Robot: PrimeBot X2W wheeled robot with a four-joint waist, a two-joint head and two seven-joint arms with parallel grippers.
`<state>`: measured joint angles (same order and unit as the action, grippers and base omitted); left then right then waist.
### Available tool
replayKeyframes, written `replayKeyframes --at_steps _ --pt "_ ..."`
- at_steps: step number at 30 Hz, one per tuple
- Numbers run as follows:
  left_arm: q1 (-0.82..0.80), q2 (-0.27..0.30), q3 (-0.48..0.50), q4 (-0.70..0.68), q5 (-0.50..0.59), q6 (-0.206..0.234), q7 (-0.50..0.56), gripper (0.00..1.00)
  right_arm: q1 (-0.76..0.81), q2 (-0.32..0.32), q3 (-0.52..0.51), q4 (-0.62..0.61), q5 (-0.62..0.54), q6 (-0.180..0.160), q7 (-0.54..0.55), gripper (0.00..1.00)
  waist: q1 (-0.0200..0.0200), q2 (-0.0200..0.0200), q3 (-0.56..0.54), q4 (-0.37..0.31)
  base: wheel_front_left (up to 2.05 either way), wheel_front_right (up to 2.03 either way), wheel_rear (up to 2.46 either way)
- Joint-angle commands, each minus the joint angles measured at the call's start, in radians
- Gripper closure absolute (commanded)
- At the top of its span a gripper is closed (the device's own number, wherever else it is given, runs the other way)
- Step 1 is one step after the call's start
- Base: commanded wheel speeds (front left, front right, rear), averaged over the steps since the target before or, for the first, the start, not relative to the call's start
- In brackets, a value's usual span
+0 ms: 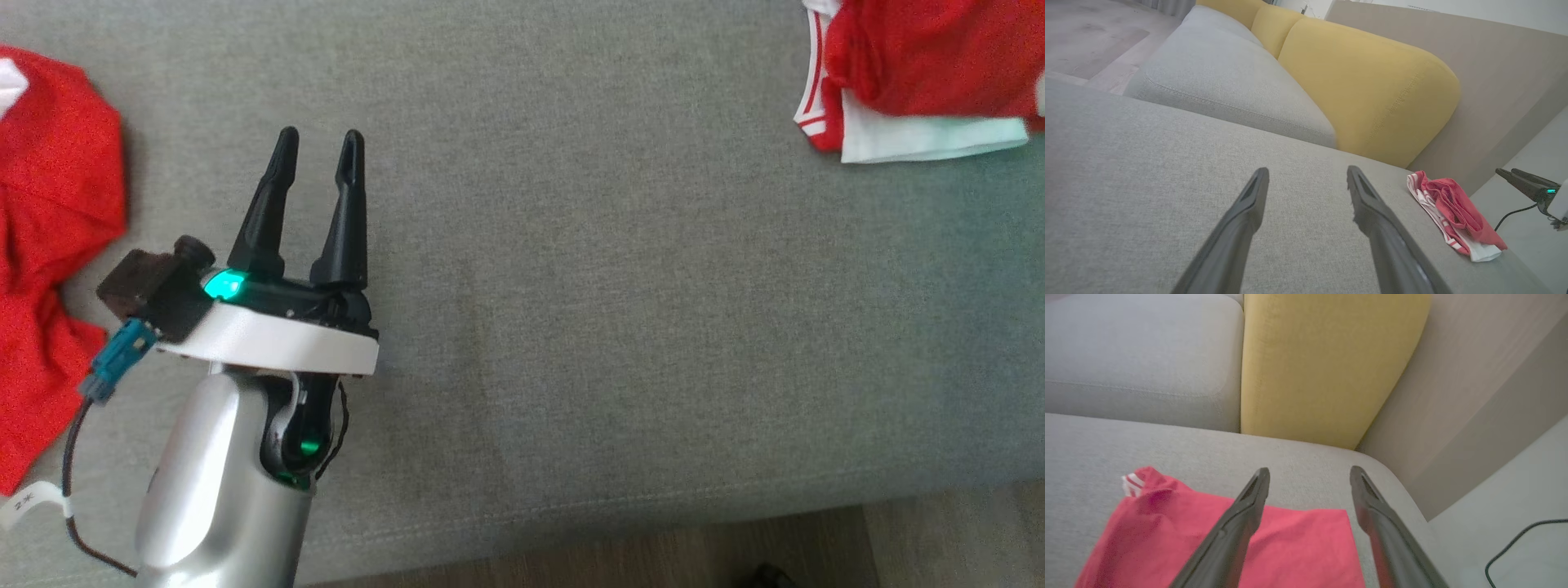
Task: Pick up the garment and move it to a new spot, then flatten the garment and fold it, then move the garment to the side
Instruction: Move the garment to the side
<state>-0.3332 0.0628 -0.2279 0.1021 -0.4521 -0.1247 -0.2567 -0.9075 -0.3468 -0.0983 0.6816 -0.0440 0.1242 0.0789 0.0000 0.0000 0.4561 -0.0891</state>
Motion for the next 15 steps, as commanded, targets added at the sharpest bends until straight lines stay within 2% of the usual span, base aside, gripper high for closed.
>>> replayKeyframes --at_steps 1,4,5,10,12,15 --pt "-0.02 0.011 0.033 -0.028 -0.011 -0.006 -0.005 0.0 0.001 0.004 0.016 -0.049 -0.005 0.007 -0.006 0.0 0.0 0.0 -0.016 0.006 0.0 0.0 0.0" --pt "-0.011 0.005 0.039 -0.02 -0.016 -0.006 -0.005 0.0 0.01 0.037 0.041 -0.097 -0.006 0.007 -0.012 0.0 0.0 0.0 -0.055 0.022 0.0 0.0 0.0" --pt "0.0 0.0 0.048 -0.015 -0.02 -0.006 -0.005 0.0 0.031 0.07 0.059 -0.135 0.009 0.007 -0.02 0.0 0.0 0.0 -0.09 0.037 0.0 0.0 0.0" --pt "0.036 -0.008 0.074 -0.007 -0.022 -0.006 -0.005 0.0 0.135 0.151 0.107 -0.259 0.085 0.007 -0.076 0.0 0.0 0.0 -0.177 0.091 0.0 0.0 0.0" --pt "0.056 -0.01 0.085 -0.003 -0.022 -0.006 -0.005 0.0 0.203 0.192 0.109 -0.309 0.128 0.007 -0.117 0.0 0.0 0.0 -0.213 0.116 0.0 0.0 0.0" --pt "0.089 -0.012 0.099 0.002 -0.022 -0.006 -0.005 0.0 0.316 0.257 0.102 -0.361 0.257 0.007 -0.135 0.0 0.0 0.0 -0.252 0.149 0.0 0.0 0.0"
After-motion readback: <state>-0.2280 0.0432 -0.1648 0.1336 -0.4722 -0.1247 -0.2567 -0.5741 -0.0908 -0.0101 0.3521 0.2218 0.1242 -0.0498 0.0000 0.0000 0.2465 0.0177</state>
